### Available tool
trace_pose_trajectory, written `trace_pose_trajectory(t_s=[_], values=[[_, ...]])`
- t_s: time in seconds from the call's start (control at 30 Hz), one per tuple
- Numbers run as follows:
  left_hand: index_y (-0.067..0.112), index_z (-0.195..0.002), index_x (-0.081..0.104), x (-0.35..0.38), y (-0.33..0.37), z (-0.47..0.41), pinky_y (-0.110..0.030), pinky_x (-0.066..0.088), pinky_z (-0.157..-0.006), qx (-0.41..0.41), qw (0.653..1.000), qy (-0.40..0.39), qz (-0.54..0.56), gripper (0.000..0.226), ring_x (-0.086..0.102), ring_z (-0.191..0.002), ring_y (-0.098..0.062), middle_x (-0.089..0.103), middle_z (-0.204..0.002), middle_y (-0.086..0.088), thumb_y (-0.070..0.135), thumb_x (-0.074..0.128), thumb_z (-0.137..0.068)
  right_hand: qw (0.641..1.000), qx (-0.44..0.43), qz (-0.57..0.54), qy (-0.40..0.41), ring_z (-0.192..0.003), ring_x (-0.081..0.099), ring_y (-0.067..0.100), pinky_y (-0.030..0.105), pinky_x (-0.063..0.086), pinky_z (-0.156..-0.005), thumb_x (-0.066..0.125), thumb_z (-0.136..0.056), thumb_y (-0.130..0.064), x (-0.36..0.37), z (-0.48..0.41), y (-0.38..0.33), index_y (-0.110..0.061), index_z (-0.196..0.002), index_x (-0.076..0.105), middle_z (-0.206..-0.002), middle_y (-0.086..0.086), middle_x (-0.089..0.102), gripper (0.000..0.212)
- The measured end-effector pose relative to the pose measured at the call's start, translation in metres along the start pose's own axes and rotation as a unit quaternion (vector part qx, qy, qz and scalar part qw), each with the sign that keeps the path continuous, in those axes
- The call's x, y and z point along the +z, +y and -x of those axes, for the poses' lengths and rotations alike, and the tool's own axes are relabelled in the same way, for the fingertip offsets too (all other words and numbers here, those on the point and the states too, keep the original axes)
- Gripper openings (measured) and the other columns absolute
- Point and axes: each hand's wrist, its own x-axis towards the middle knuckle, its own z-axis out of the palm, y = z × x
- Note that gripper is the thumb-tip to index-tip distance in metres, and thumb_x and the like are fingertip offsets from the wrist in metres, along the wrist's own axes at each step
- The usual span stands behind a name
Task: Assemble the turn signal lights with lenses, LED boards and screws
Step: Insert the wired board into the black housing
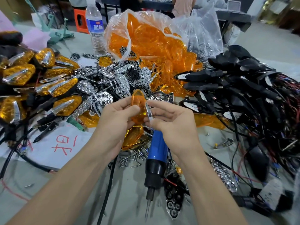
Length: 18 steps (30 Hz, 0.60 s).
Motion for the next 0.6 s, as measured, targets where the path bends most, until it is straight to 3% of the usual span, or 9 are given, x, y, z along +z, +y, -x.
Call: trace_pose_trajectory(t_s=[0.17, 0.33, 0.4, 0.5, 0.6], values=[[0.011, -0.103, 0.082, -0.001, 0.0, 0.002, -0.033, 0.06, -0.076, -0.012, 1.0, -0.012, 0.006, 0.026, 0.072, -0.078, -0.021, 0.078, -0.098, -0.016, 0.003, 0.057, -0.101, 0.998, -0.002, -0.054, 0.022, -0.075, 0.075, 0.022, 0.04, 0.063, -0.08, 0.067, -0.088, 0.013, 0.004, 0.0, 0.002, -0.019, -0.106, 0.081, -0.081, 0.005, 0.078, 0.039], [0.008, -0.103, 0.08, 0.001, 0.0, 0.004, -0.038, 0.058, -0.084, -0.02, 1.0, -0.014, 0.012, 0.026, 0.068, -0.075, -0.018, 0.076, -0.09, -0.012, 0.0, 0.056, -0.1, 0.989, 0.021, -0.145, 0.02, -0.069, 0.07, 0.024, 0.03, 0.059, -0.072, 0.064, -0.089, 0.018, 0.006, 0.0, 0.003, -0.013, -0.103, 0.08, -0.08, 0.01, 0.076, 0.038], [0.009, -0.104, 0.08, 0.002, 0.0, 0.006, -0.039, 0.06, -0.086, -0.014, 1.0, -0.006, -0.005, 0.025, 0.069, -0.077, -0.02, 0.077, -0.09, -0.012, 0.0, 0.057, -0.1, 0.992, 0.01, -0.117, 0.036, -0.071, 0.072, 0.024, 0.032, 0.06, -0.073, 0.066, -0.088, 0.016, 0.007, 0.0, 0.004, -0.017, -0.101, 0.082, -0.083, 0.01, 0.078, 0.039], [0.008, -0.103, 0.08, 0.004, 0.0, 0.008, -0.034, 0.064, -0.076, 0.004, 1.0, 0.006, -0.012, 0.026, 0.071, -0.077, -0.023, 0.078, -0.094, -0.019, -0.004, 0.059, -0.097, 0.998, -0.008, -0.03, 0.063, -0.075, 0.076, 0.02, 0.035, 0.062, -0.079, 0.072, -0.086, 0.01, 0.01, 0.003, 0.006, -0.028, -0.098, 0.082, -0.088, 0.001, 0.081, 0.041], [0.012, -0.102, 0.082, 0.002, 0.0, 0.007, -0.043, 0.065, -0.084, 0.018, 1.0, 0.005, -0.025, 0.027, 0.075, -0.086, -0.03, 0.077, -0.099, -0.023, -0.003, 0.061, -0.097, 0.997, -0.011, 0.015, 0.076, -0.08, 0.077, 0.015, 0.033, 0.063, -0.082, 0.075, -0.086, 0.005, 0.012, 0.005, 0.005, -0.031, -0.099, 0.082, -0.091, -0.008, 0.081, 0.039]])
